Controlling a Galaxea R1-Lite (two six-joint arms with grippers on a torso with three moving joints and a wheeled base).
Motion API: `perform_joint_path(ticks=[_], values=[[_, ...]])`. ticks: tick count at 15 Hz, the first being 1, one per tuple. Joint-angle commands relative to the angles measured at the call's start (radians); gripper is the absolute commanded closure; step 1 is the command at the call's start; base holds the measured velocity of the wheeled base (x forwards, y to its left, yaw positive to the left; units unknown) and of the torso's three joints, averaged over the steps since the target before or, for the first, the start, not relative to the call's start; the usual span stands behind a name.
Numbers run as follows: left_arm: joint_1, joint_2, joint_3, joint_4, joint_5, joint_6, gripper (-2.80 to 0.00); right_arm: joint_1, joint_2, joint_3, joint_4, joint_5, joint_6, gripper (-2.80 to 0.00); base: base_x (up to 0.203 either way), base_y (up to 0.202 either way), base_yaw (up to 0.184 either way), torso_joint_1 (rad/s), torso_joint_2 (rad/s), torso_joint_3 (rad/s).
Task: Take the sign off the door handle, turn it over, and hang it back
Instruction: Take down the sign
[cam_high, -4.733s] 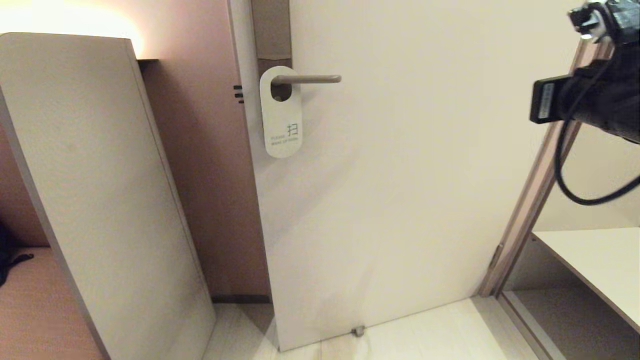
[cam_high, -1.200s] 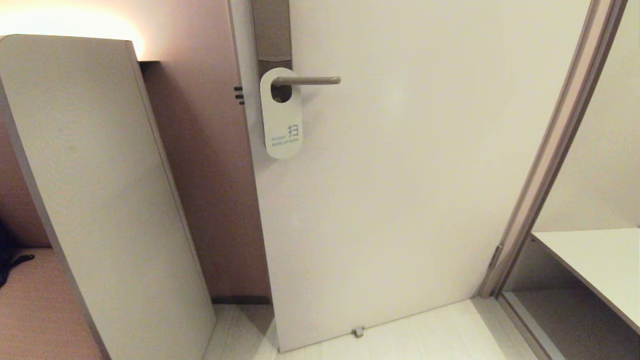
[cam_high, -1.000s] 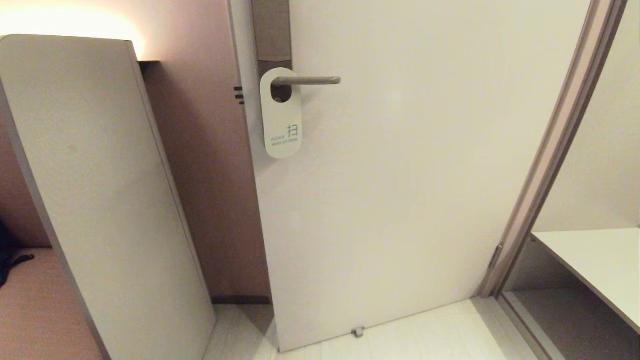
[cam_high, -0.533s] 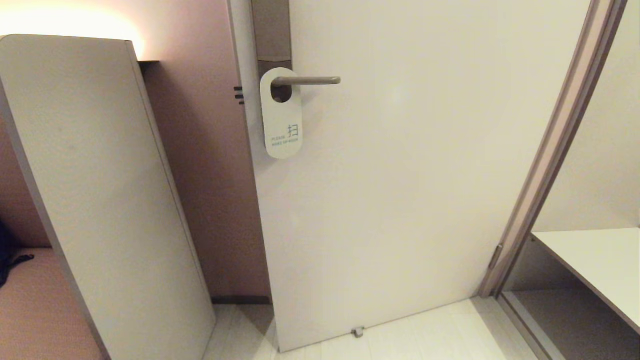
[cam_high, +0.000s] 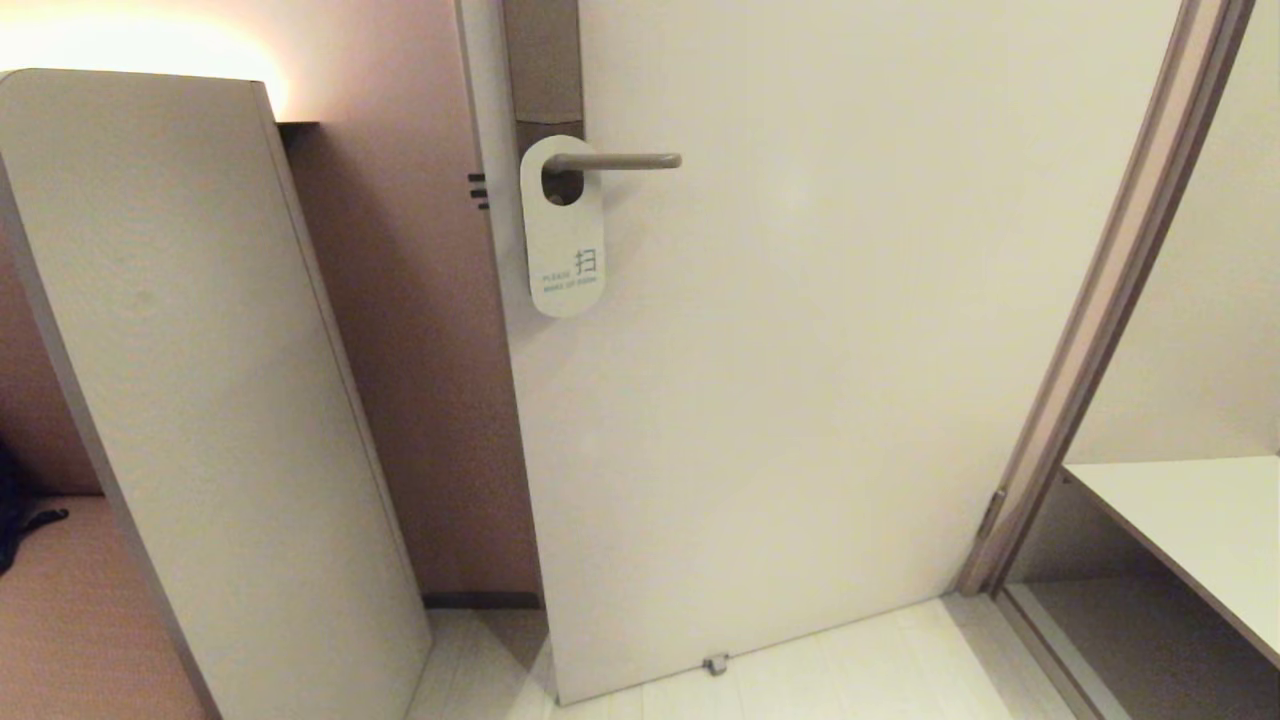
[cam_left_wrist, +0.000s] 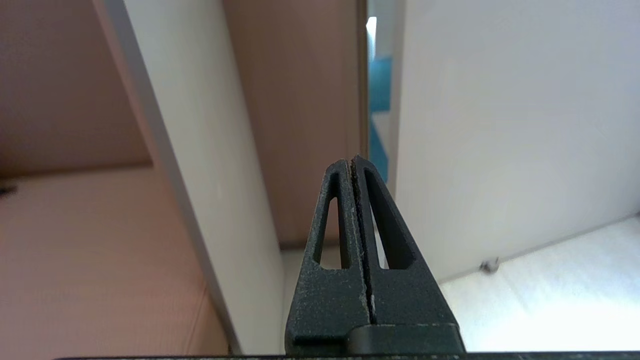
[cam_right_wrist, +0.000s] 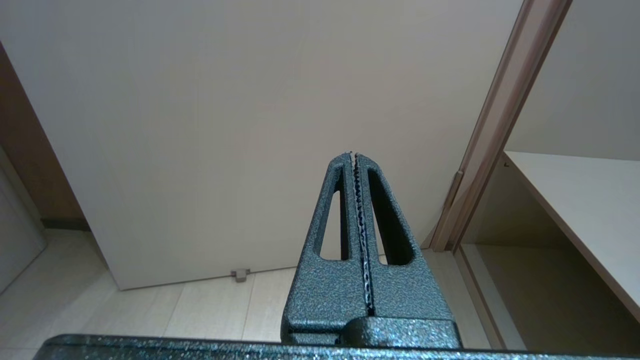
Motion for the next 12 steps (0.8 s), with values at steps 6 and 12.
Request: perform_joint_path(ticks=[6, 12], values=[[-0.023, 0.228, -0.176, -0.001, -0.022, -0.014, 0.00, 0.000, 0.001, 0.000, 0.001, 0.000, -0.001, 0.00, 0.000, 0.000, 0.000, 0.000, 0.00, 0.000], [-0.201, 0.527, -0.416, -0.005, -0.028, -0.036, 0.00, 0.000, 0.001, 0.000, 0.000, 0.000, -0.001, 0.00, 0.000, 0.000, 0.000, 0.000, 0.00, 0.000]])
